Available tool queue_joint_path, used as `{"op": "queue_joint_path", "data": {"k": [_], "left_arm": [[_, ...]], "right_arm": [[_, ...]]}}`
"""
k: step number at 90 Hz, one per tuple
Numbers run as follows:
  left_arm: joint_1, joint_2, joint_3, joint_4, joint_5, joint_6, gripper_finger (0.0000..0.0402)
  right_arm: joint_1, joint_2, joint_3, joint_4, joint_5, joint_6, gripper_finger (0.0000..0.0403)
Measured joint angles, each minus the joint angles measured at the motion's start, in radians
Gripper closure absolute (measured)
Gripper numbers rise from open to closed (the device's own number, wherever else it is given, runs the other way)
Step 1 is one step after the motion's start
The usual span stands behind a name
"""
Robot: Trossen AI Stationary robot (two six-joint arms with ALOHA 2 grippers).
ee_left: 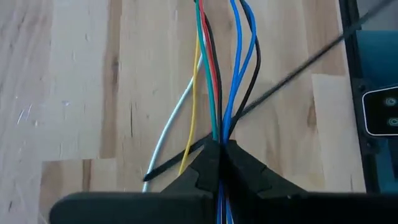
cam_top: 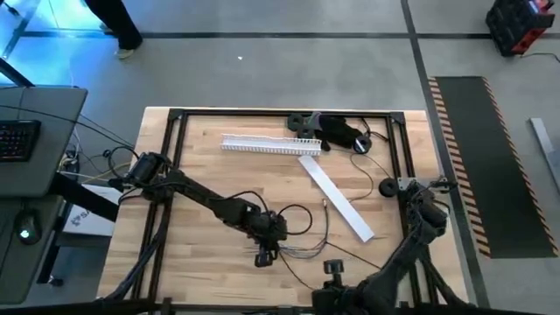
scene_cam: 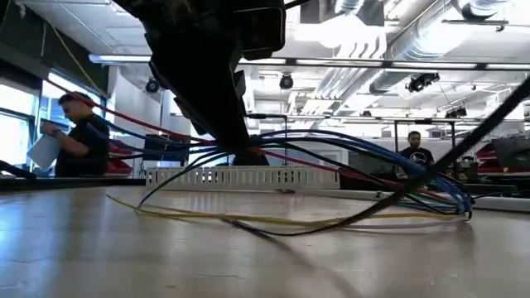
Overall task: Ziptie cables
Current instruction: Wrap the wire cables with the black zip tie
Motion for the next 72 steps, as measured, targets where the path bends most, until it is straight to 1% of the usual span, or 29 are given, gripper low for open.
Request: {"op": "queue_joint_path", "data": {"k": [17, 31, 38, 50, 58, 72], "left_arm": [[-0.027, -0.001, 0.0, -0.007, -0.035, -0.011, 0.0401], [-0.054, -0.001, 0.001, -0.032, -0.101, 0.007, 0.0401], [-0.064, -0.001, 0.002, -0.083, -0.147, 0.049, 0.039], [-0.072, -0.001, 0.002, -0.161, -0.234, 0.125, 0.0343], [-0.067, -0.001, -0.002, -0.152, -0.243, 0.167, 0.0299], [-0.055, -0.001, -0.024, -0.122, -0.241, 0.24, 0.0223]], "right_arm": [[-0.048, 0.032, 0.0, 0.031, -0.037, 0.135, 0.0403], [-0.051, 0.036, 0.007, 0.017, -0.063, 0.132, 0.0403], [-0.037, 0.036, 0.029, 0.006, -0.094, 0.132, 0.0403], [-0.005, 0.036, 0.073, -0.006, -0.131, 0.125, 0.0403], [0.018, 0.036, 0.106, -0.014, -0.133, 0.132, 0.0403], [0.042, 0.036, 0.142, -0.018, -0.096, 0.128, 0.0403]]}}
